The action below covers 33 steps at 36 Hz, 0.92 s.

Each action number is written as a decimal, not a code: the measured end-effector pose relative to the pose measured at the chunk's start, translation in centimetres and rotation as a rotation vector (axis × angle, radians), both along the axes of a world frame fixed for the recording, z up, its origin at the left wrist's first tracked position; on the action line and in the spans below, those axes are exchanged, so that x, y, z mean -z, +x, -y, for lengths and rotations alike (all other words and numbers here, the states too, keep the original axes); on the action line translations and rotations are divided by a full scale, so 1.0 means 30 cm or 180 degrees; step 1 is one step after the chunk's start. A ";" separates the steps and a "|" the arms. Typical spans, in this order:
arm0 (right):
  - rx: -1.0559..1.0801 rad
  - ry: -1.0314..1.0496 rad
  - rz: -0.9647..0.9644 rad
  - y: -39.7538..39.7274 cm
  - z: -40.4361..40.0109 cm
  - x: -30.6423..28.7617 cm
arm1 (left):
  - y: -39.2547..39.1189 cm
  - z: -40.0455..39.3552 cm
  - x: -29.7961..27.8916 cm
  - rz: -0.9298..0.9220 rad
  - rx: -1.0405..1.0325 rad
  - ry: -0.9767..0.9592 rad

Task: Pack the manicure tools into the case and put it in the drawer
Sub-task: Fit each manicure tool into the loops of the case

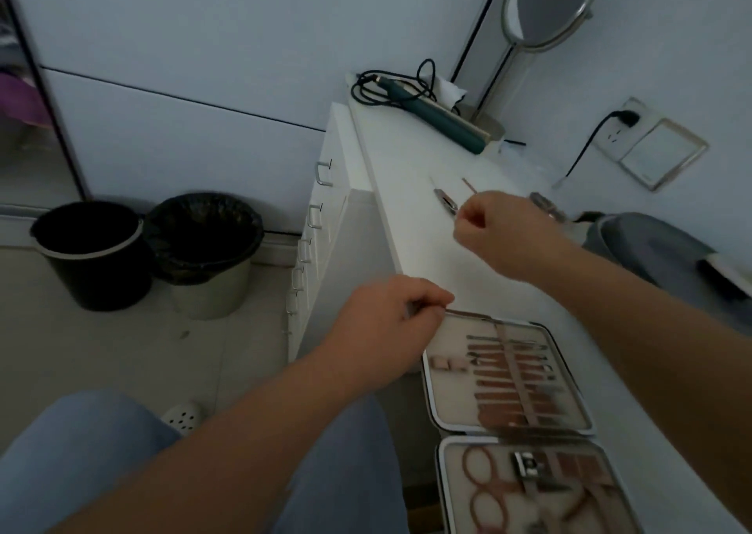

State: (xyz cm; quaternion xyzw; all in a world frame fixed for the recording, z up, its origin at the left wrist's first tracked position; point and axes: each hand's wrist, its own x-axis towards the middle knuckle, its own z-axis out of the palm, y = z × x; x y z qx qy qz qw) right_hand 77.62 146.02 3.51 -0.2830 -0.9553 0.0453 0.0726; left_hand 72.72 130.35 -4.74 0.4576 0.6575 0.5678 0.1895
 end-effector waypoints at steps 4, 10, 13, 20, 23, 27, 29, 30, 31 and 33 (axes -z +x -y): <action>-0.0394 -0.0158 0.0059 0.154 0.112 -0.003 | 0.006 -0.005 -0.025 0.0552 0.0090 0.0028; -0.0704 -0.0078 0.0415 0.301 0.187 0.010 | 0.020 0.020 -0.067 0.0897 -0.0139 0.0368; -0.0881 0.0091 0.0488 0.333 0.197 0.010 | 0.039 0.040 -0.072 0.0677 -0.0237 0.0430; -0.1007 0.0409 0.0462 0.374 0.195 0.018 | 0.083 0.064 -0.097 0.0751 0.0071 0.0545; -0.1083 0.0539 0.0374 0.387 0.193 0.026 | 0.093 0.050 -0.113 0.0582 0.0018 0.0429; -0.1015 0.0232 0.0189 0.401 0.177 0.029 | 0.093 0.034 -0.127 0.0309 -0.0093 0.0261; -0.0901 -0.0104 0.0006 0.412 0.162 0.034 | 0.094 0.028 -0.125 0.0131 -0.0189 0.0159; -0.0795 -0.0312 -0.0116 0.418 0.156 0.038 | 0.097 0.025 -0.124 0.0032 -0.0245 0.0110; -0.0662 -0.0578 -0.0268 0.424 0.149 0.042 | 0.101 0.022 -0.121 -0.0084 -0.0305 0.0068; -0.0411 -0.1160 -0.0556 0.435 0.136 0.052 | 0.107 0.016 -0.112 -0.0369 -0.0424 0.0011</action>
